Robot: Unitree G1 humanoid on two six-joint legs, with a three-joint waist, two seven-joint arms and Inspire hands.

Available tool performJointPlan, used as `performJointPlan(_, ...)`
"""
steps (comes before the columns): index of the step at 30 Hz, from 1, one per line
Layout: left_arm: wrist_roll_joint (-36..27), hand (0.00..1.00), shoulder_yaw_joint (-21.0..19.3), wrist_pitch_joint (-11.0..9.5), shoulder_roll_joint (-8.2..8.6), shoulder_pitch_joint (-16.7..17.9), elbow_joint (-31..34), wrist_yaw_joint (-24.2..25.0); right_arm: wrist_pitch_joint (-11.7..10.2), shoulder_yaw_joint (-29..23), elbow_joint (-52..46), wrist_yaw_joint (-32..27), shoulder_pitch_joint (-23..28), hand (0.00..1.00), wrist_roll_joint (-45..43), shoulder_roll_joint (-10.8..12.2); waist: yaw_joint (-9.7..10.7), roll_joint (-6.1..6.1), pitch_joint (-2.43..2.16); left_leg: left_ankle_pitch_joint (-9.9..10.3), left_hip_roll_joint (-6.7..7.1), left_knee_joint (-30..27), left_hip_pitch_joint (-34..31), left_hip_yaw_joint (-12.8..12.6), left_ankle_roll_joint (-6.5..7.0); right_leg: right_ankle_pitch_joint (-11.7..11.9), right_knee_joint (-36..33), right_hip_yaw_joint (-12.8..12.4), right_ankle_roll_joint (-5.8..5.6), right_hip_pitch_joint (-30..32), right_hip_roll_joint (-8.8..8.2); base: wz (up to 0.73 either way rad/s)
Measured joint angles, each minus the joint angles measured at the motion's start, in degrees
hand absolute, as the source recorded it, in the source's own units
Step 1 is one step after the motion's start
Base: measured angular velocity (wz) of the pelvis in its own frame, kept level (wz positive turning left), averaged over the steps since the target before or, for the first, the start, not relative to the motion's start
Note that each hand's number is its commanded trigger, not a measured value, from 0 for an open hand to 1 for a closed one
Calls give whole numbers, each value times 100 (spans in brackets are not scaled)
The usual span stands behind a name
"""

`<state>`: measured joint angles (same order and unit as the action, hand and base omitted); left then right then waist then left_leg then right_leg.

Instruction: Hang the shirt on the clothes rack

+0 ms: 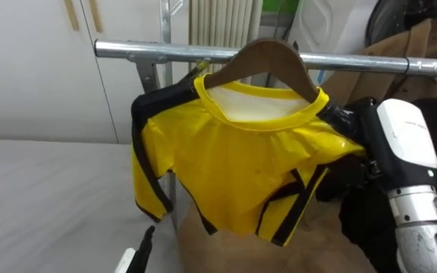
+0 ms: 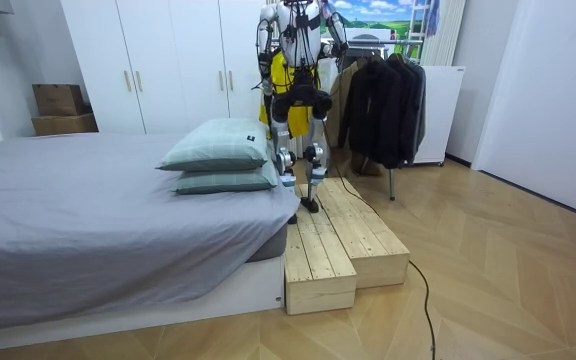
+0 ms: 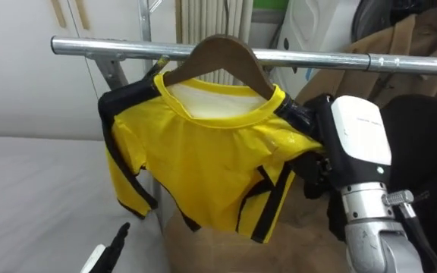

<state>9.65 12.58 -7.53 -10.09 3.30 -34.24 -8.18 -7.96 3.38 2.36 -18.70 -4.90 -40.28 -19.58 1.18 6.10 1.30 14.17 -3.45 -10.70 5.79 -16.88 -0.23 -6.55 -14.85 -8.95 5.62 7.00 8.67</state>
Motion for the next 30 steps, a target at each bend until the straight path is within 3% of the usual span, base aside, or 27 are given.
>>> performJointPlan(9, 70, 0, -6, 3, 40, -61, 0, -11, 56, 4, 206, 144, -21, 100, -64, 0, -142, 12, 1, -3, 3, -4, -26, 130, -4, 5, 10, 147, 1, -17, -40, 7)
performJointPlan(14, 132, 0, -15, 8, 21, -57, 0, 36, 63, 6, 491, 495, -298, 100, 167, 0, -165, 12, -1, -3, -1, -7, -20, 138, -5, 10, 16, 159, 10, -38, -42, 0)
performJointPlan(23, 378, 0, -113, 8, 76, -100, 31, 150, 191, 6, 1128, 1417, -776, 100, 1904, -33, -178, 7, -4, -6, -4, -17, -19, 274, -10, 14, 36, 262, 16, -86, -70, 6)
performJointPlan(30, 622, 0, -235, 7, 158, -206, 67, 102, 214, 0, 1298, 1760, -978, 100, 2558, -32, -180, 3, -9, -16, -5, -18, -16, 305, -25, 16, 26, 294, 20, -105, -76, 2)
